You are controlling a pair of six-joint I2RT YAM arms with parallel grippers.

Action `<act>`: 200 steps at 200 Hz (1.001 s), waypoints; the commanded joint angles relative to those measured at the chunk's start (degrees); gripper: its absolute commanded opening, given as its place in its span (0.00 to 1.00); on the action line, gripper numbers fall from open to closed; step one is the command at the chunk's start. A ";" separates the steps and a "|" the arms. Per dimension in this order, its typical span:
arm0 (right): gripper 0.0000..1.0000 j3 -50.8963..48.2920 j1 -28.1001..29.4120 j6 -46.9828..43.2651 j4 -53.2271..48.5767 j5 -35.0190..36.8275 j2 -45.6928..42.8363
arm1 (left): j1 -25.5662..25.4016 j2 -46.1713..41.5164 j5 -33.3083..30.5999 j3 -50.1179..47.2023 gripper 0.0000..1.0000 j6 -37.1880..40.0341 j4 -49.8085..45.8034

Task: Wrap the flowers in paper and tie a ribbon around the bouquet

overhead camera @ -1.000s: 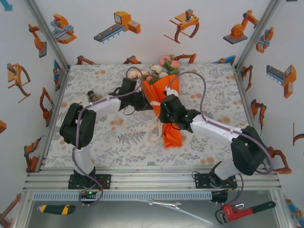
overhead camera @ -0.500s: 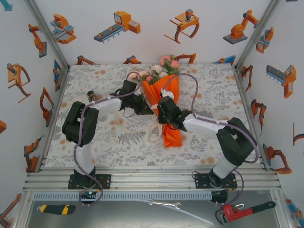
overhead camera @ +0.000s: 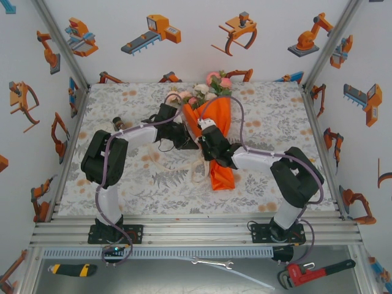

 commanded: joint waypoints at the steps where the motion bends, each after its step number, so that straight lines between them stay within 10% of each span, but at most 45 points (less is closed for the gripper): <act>1: 0.24 0.30 -0.15 -5.90 2.38 -0.64 1.19 | 0.46 1.26 1.78 1.44 0.00 -0.75 -0.95; 132: 0.33 3.54 -0.20 -11.20 4.92 -5.40 4.45 | 0.97 1.50 3.37 1.03 0.00 -1.72 0.03; 200: 0.11 5.20 -0.16 -11.62 3.24 -3.24 5.18 | 1.59 0.95 3.55 0.24 0.00 -1.89 0.34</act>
